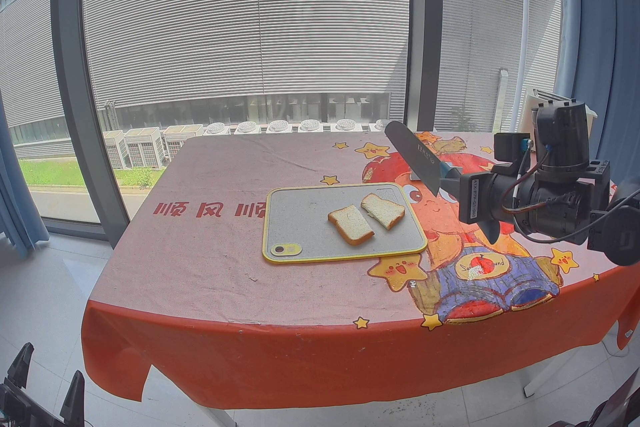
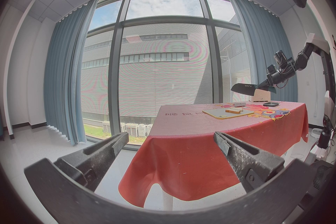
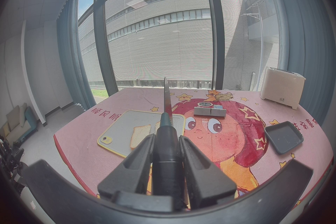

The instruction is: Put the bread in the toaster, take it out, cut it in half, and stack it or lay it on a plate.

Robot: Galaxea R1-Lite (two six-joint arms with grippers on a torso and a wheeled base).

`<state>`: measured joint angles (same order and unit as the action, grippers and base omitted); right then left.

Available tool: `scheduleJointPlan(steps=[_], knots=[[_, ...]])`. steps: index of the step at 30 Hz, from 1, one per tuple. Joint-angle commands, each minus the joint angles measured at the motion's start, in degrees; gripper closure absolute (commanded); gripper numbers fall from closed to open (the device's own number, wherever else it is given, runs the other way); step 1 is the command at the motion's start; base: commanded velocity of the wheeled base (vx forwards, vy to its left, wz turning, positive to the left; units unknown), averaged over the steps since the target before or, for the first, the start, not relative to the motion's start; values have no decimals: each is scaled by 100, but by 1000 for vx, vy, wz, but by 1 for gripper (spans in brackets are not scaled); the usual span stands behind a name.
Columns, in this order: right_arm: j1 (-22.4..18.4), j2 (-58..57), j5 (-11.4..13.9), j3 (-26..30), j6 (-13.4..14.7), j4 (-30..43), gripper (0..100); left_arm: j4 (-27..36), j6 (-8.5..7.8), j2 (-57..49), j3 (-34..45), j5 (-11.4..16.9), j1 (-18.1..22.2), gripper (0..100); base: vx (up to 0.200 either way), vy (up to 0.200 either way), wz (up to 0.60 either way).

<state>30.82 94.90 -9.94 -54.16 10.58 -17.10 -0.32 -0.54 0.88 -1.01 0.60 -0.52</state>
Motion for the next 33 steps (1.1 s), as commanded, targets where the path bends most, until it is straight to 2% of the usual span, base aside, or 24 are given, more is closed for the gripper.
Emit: scheduleJointPlan(steps=[1,33], knots=[[3,19,0,11,-3,-4,100,-3,1,-88,101,2,0,0,0,0,0],[-76,37,-88,29,-3,-4,100,-3,1,-88,101,2,0,0,0,0,0]])
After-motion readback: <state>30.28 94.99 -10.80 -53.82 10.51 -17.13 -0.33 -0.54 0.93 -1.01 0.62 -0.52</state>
